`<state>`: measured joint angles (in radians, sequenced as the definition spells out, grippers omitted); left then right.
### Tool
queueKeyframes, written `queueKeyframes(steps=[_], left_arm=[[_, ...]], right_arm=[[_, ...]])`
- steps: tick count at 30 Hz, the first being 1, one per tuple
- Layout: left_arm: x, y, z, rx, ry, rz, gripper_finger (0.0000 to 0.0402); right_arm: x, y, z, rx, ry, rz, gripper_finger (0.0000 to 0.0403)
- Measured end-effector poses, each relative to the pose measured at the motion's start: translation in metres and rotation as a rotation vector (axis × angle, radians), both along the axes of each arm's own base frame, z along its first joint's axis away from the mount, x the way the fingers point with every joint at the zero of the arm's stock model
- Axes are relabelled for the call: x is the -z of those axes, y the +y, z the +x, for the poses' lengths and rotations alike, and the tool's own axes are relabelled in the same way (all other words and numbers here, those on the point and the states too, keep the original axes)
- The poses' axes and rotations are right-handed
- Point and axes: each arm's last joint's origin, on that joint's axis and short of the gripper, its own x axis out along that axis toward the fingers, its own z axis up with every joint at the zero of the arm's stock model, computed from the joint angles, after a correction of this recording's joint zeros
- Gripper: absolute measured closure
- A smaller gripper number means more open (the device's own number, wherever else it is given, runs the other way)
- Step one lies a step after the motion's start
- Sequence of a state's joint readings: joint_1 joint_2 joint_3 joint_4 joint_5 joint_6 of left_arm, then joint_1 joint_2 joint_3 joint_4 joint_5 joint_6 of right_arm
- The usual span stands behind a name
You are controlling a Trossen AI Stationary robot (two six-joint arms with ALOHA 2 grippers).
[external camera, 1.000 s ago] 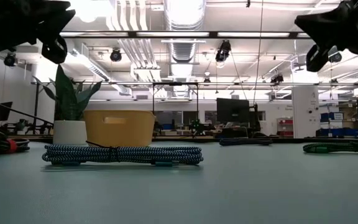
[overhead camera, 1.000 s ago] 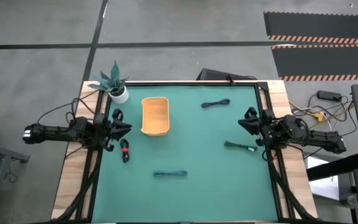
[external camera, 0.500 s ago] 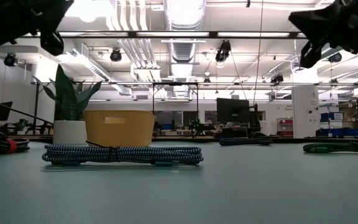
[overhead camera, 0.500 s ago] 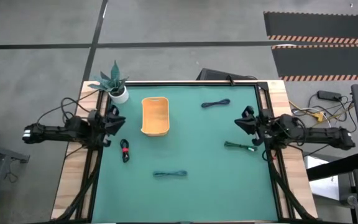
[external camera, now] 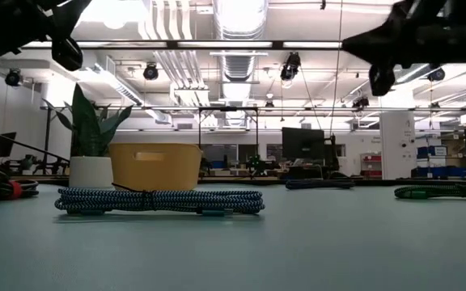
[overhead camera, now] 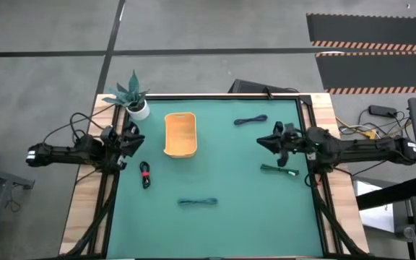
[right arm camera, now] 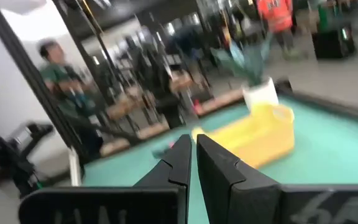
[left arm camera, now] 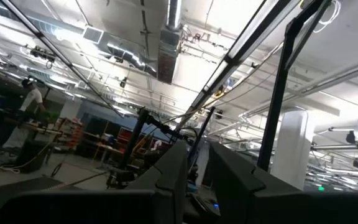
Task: Pick and place USB-C Cables
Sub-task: Put the green USB cable into the yellow bin
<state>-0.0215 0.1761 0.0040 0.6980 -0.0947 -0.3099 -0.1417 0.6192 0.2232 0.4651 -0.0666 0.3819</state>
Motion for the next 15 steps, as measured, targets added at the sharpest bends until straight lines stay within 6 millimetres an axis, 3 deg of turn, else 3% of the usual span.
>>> queueKeyframes(steps=[5, 15], left_arm=[[0.0, -0.001, 0.0, 0.041, 0.0, 0.023, 0.0347], [0.0, -0.002, 0.0, 0.058, 0.0, 0.032, 0.0347]], right_arm=[[-0.013, -0.003, 0.016, 0.035, 0.238, 0.048, 0.0385], [-0.052, -0.007, 0.045, 0.048, 0.542, 0.093, 0.0385]])
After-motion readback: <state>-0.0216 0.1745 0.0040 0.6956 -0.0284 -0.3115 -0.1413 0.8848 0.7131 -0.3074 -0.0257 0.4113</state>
